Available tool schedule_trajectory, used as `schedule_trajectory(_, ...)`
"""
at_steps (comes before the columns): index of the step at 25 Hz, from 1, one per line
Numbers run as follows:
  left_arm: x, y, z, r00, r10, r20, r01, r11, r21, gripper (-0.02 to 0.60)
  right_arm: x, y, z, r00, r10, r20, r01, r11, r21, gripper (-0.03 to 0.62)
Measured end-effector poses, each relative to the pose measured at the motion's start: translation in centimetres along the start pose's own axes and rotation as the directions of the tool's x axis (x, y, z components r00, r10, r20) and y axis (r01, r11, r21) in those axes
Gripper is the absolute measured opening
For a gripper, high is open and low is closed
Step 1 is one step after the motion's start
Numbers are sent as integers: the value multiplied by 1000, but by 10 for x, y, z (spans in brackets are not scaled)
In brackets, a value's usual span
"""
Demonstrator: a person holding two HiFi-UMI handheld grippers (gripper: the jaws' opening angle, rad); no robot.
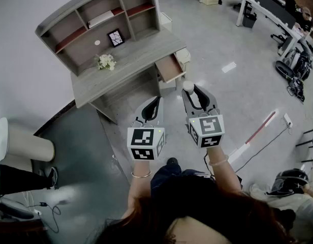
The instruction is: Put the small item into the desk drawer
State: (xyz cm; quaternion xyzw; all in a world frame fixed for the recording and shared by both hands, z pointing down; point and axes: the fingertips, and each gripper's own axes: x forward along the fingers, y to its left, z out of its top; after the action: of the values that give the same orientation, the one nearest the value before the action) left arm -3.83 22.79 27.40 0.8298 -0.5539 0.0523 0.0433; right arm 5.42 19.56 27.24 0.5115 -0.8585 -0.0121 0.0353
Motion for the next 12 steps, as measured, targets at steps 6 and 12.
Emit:
schedule_trajectory(6,-7,-21,-1,1000,15,0,-15,1000,-10,15,-21,-8,1,1000,13,13,-13,1000,17,118)
schedule_trajectory(12,-10,-31,-5,1000,16,-5,-16,1000,-13,15,-28,-10,1,1000,9,20,-10,1000,9,120)
